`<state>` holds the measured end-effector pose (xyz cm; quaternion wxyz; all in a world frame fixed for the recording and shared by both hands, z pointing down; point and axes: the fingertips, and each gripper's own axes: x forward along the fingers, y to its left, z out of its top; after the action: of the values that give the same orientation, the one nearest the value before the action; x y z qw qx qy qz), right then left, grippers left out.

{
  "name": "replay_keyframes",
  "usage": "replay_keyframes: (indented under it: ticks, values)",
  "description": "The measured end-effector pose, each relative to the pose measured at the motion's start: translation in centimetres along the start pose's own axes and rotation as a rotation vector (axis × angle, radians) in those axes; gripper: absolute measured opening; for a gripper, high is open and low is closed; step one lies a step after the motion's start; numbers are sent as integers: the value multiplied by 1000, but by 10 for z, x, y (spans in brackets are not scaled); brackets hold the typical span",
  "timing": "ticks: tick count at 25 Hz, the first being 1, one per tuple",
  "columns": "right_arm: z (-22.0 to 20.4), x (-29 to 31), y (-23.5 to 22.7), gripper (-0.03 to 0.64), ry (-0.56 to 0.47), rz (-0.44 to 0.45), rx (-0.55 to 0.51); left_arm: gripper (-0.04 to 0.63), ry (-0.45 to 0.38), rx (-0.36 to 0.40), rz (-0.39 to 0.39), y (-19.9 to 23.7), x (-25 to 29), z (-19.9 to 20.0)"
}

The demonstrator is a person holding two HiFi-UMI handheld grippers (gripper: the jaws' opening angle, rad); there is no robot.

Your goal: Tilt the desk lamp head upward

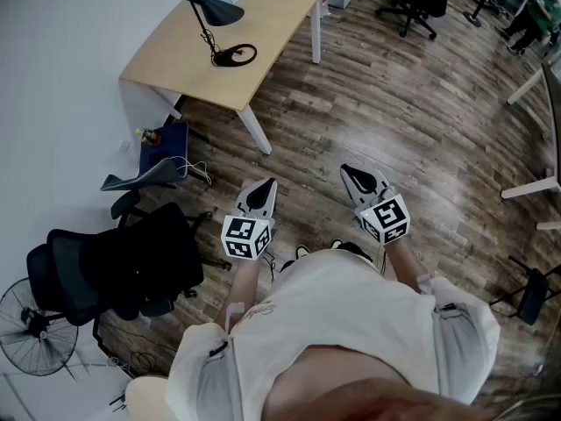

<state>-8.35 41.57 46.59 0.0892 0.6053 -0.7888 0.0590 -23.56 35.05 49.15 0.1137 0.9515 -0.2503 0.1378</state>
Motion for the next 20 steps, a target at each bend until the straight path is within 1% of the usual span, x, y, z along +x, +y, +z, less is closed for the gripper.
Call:
replay_keyframes:
  ticks: [5, 11, 16, 20]
  values:
    - [3, 25, 19, -5, -14, -44, 2, 15, -11, 15, -30, 33, -10, -1]
    - [10, 51, 34, -5, -20, -66, 15, 15, 6, -2, -37, 62, -25, -13]
    - [14, 59, 31, -5, -22, -109, 27, 15, 5, -38, -28, 76, -24, -21]
    - [3, 63, 20, -5, 15, -119, 30, 15, 28, -53, -44, 77, -8, -27]
